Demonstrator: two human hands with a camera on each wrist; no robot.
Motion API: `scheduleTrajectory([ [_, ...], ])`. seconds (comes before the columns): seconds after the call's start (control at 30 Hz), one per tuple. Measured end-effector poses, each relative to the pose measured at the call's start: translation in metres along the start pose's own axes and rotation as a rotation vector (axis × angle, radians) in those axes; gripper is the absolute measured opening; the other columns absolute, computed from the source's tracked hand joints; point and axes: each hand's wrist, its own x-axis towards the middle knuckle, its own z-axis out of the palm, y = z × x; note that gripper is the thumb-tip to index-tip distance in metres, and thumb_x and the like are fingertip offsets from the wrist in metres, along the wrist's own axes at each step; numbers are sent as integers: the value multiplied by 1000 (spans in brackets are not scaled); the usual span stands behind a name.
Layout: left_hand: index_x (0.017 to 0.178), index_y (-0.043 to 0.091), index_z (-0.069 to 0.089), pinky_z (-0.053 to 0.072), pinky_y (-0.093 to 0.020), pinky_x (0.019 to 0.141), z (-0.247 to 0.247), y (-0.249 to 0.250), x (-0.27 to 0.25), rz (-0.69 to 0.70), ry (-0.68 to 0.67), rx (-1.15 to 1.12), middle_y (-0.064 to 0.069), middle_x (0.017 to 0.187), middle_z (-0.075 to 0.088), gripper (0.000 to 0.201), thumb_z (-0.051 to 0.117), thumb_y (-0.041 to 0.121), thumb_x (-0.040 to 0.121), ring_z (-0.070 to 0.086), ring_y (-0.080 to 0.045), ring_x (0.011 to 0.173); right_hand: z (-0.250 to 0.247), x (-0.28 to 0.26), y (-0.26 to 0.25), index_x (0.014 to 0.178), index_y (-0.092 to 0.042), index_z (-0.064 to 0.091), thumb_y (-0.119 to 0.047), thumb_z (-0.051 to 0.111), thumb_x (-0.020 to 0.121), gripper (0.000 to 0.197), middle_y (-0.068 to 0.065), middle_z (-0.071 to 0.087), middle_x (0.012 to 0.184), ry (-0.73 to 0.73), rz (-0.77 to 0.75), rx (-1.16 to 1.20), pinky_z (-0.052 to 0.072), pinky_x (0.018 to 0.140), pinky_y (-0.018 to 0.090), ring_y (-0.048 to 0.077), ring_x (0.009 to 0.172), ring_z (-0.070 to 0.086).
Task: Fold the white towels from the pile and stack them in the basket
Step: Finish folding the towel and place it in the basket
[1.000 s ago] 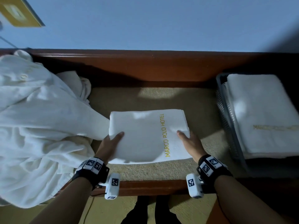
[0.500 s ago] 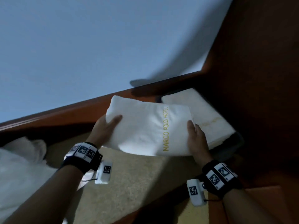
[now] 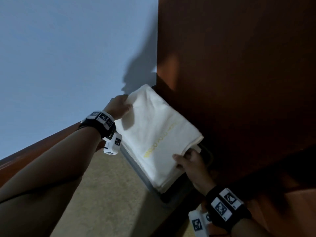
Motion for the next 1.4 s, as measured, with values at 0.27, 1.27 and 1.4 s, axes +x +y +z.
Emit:
scheduleTrajectory([
  [0.27, 158, 28, 39, 28, -60, 117, 82, -29, 8, -67, 88, 141, -2, 166, 33, 72, 72, 33, 95, 29, -26, 153, -31, 25, 20, 93, -10, 68, -21, 73, 96, 12, 9, 71, 91, -176, 283, 10, 55, 67, 23, 16, 82, 67],
  [1.27, 125, 8, 51, 63, -41, 70, 184, 16, -164, -589, -143, -1065, -12, 112, 73, 55, 86, 10, 82, 75, -26, 100, -57, 89, -4, 122, -13, 63, -30, 73, 95, 35, 3, 65, 107, 220, -181, -444, 48, 71, 28, 22, 95, 63],
  [1.4, 127, 0, 49, 65, -44, 73, 188, 17, -172, -587, -151, -1075, -21, 113, 71, 60, 86, 1, 80, 76, -32, 95, -57, 87, -1, 124, -12, 62, -28, 72, 95, 34, 4, 65, 111, 236, -190, -436, 44, 63, 21, 22, 97, 63],
])
